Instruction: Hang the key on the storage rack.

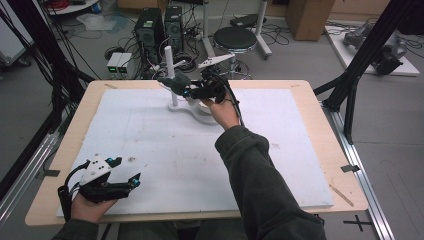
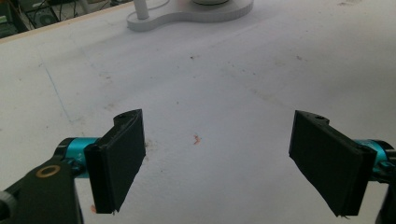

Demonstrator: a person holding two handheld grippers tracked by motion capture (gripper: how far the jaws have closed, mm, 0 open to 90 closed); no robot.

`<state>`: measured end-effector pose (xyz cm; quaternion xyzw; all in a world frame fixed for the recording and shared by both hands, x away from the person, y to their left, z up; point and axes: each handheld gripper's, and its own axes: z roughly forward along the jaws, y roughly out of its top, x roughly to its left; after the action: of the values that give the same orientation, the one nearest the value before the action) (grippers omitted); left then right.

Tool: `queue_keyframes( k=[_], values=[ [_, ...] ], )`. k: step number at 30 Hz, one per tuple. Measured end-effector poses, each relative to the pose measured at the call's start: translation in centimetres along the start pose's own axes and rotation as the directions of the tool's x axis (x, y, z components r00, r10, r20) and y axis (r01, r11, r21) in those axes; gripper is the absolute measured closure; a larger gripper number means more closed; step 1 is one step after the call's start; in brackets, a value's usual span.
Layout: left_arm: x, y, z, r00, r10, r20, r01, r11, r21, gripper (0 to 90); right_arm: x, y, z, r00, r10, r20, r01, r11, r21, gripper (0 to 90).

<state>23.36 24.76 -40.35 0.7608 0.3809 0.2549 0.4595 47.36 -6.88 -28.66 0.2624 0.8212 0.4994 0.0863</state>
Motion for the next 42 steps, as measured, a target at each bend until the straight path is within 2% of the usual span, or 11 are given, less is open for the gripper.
queue_keyframes(
  k=[22, 33, 42],
  values=[
    [0.1, 0.0, -0.1, 1.0, -0.001, -0.003, 0.001, 1.0, -0.004, 18.9, -1.3, -0.6, 0.8, 0.9989, 0.039, 0.027, -0.04, 0.9987, 0.033, 51.7],
    [0.1, 0.0, -0.1, 1.0, -0.001, -0.003, 0.001, 1.0, -0.005, 18.9, -1.3, -0.8, 1.4, 0.9986, 0.033, 0.042, -0.035, 0.9979, 0.054, 51.7],
    [0.1, 0.0, -0.1, 1.0, 0.002, -0.004, -0.002, 1.0, -0.003, 18.9, -1.5, -1.7, 2.0, 0.9971, 0.049, 0.058, -0.054, 0.9956, 0.077, 51.6]
  ],
)
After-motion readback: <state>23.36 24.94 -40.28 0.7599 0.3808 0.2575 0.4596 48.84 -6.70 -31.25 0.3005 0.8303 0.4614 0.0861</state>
